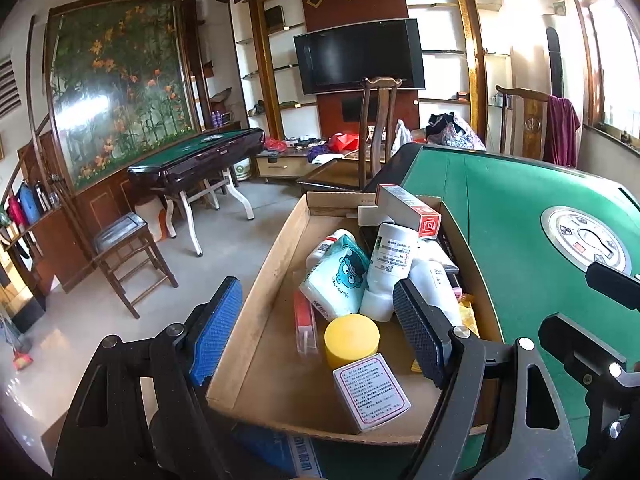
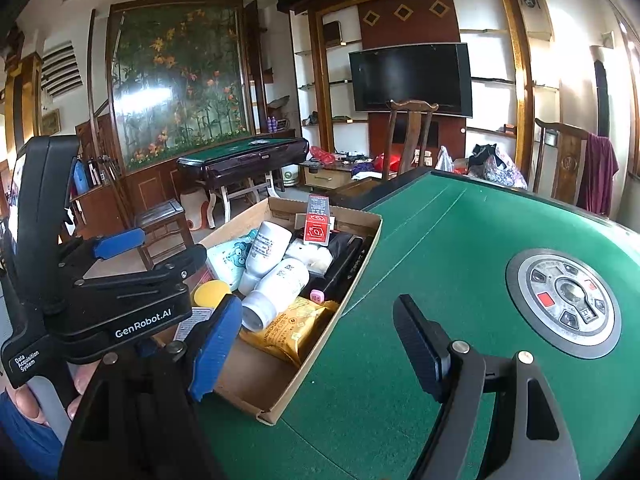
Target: Organize objects
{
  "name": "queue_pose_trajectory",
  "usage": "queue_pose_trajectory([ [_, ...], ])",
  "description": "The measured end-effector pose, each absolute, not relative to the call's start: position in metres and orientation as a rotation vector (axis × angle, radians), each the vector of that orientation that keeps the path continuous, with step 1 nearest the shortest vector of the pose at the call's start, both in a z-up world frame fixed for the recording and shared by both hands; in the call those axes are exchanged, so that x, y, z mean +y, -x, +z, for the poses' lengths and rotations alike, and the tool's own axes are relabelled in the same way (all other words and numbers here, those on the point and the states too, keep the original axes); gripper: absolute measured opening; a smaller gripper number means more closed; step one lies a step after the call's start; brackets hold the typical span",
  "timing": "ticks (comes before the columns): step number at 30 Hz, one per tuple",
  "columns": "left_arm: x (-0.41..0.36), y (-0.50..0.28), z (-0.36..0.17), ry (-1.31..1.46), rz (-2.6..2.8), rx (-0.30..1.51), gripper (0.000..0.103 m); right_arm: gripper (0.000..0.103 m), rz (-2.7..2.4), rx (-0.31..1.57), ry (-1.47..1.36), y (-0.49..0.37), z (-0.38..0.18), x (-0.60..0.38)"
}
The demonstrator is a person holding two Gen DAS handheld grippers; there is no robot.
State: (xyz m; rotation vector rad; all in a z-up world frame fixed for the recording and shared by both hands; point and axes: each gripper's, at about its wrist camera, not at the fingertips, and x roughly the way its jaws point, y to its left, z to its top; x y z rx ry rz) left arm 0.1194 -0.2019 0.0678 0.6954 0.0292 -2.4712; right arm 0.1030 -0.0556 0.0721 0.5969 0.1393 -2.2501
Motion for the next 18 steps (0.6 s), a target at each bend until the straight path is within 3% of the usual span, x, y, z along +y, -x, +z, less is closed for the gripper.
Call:
queue_pose_trajectory([
  [18, -0.2025, -0.1234, 0.0659, -0.700, -2.462, 0.034, 0.079, 0.078, -2.244, 0.146, -0.598, -0.1043, 0.0705, -0.0570],
])
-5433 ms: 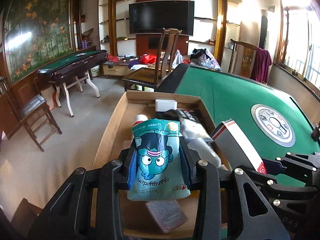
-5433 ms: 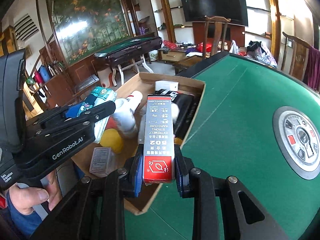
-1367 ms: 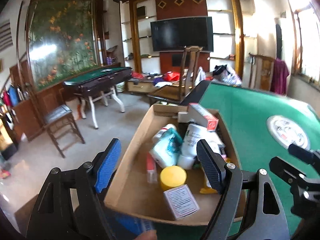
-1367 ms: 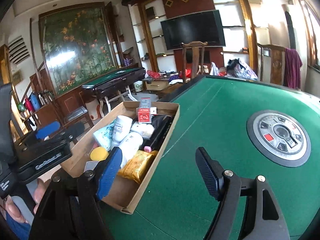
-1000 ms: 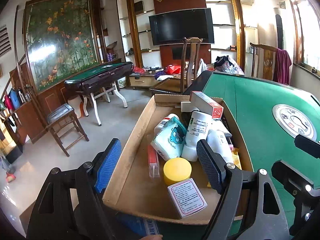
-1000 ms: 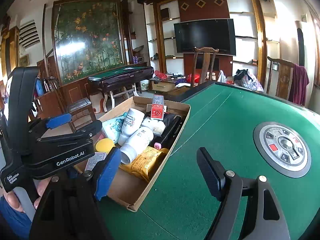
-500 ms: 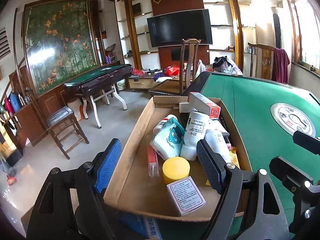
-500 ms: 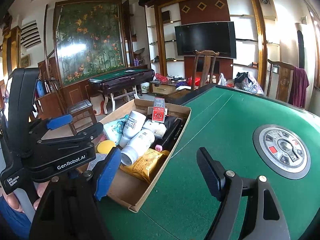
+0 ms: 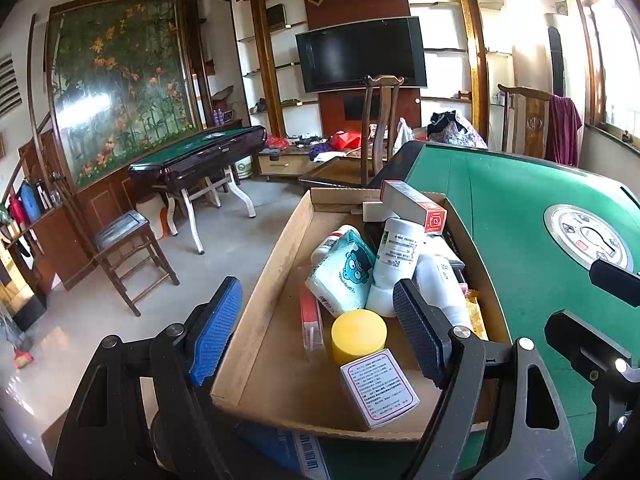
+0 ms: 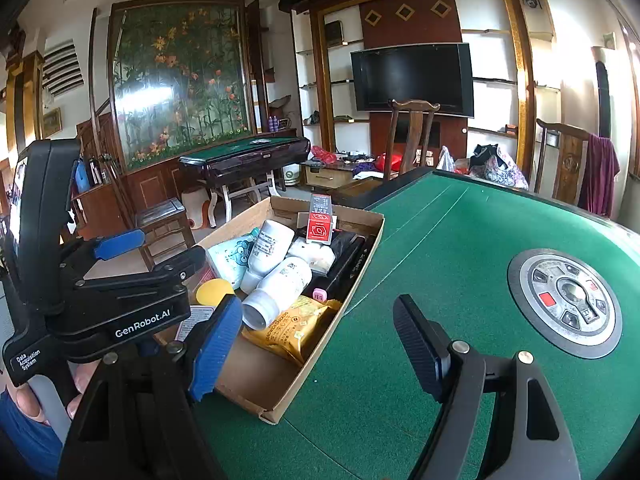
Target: Organize objects
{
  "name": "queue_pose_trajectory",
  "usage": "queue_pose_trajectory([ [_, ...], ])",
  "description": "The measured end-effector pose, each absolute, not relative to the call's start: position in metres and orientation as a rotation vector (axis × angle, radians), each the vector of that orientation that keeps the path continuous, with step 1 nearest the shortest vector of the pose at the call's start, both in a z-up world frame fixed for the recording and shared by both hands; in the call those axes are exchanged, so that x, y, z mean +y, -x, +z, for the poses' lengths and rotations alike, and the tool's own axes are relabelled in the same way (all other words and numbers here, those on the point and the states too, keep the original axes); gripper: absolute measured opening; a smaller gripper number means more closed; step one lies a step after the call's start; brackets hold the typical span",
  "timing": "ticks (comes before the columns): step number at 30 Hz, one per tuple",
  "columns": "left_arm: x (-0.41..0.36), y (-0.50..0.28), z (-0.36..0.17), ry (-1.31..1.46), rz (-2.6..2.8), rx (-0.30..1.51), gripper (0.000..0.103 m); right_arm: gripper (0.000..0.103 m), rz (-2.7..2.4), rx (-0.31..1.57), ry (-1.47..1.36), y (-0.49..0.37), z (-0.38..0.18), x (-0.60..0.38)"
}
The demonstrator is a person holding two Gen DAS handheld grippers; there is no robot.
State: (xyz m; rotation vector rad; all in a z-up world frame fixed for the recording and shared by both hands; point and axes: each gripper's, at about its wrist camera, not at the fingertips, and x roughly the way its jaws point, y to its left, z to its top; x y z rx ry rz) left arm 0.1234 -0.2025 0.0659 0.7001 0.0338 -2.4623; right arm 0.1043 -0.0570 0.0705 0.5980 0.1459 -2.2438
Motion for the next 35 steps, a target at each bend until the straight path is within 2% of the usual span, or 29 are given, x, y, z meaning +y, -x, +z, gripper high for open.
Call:
queue_pose_trajectory([
  [35, -0.2077, -0.1215, 0.0617, -0.680, -2.447, 0.026, 0.079, 0.078, -2.242, 0.148, -0.601, -0.1036, 0.0704, -0.0560],
])
